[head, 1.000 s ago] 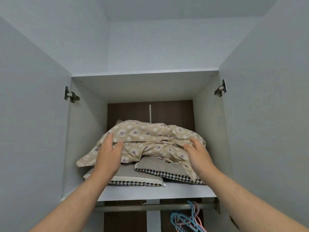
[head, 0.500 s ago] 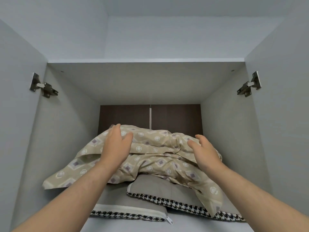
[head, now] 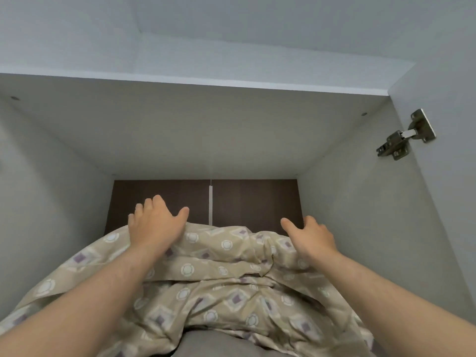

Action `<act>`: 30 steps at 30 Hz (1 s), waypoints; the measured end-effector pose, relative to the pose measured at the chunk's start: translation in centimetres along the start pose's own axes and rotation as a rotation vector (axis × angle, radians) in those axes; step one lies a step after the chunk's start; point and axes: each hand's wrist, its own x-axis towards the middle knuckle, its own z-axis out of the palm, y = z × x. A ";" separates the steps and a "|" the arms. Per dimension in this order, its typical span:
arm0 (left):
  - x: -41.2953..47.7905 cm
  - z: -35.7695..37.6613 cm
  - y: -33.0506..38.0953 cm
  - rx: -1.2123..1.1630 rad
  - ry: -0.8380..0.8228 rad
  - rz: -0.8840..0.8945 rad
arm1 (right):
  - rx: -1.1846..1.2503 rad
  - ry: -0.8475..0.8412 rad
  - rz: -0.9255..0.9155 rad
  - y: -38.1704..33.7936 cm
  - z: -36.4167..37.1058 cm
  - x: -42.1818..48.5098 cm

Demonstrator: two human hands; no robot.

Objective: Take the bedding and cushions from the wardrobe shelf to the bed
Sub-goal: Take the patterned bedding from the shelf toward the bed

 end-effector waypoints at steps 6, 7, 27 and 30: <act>3.6 2.3 -1.5 0.068 -0.168 -0.291 | -0.118 -0.050 0.103 1.1 2.5 4.7; 4.4 2.6 -1.6 0.097 -0.256 -0.363 | -0.127 -0.090 0.118 1.4 3.3 5.5; -2.0 8.7 -7.6 0.016 -0.012 -0.060 | -0.086 -0.063 -0.017 6.8 9.8 3.2; -2.3 7.5 -7.7 -0.139 0.073 -0.076 | -0.065 0.063 -0.081 5.4 7.9 2.0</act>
